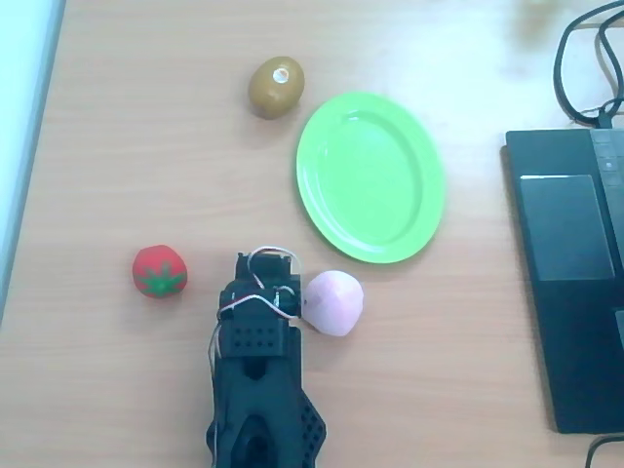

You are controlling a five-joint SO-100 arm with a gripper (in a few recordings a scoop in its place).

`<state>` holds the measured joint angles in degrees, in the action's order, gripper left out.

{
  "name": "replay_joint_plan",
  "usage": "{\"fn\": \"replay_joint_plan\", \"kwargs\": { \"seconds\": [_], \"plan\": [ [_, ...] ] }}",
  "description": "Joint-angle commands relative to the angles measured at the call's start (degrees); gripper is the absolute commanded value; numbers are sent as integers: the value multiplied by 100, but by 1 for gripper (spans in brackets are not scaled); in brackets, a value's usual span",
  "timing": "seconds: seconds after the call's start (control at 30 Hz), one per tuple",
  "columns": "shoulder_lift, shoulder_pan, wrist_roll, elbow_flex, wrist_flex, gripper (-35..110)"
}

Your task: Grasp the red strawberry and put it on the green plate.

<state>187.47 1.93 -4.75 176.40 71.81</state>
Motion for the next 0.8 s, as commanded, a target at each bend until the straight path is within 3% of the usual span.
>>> {"fn": "replay_joint_plan", "kwargs": {
  "seconds": [0.0, 0.33, 0.43, 0.63, 0.77],
  "plan": [
    [132, -598, 545, 0, 70, -8],
    [132, -598, 589, 0, 53, -8],
    [-193, -536, 1143, -167, -220, -8],
    [-2646, -589, 2514, -2865, -492, -8],
    [-3911, -756, 3911, -5115, 782, -6]
  ]
}}
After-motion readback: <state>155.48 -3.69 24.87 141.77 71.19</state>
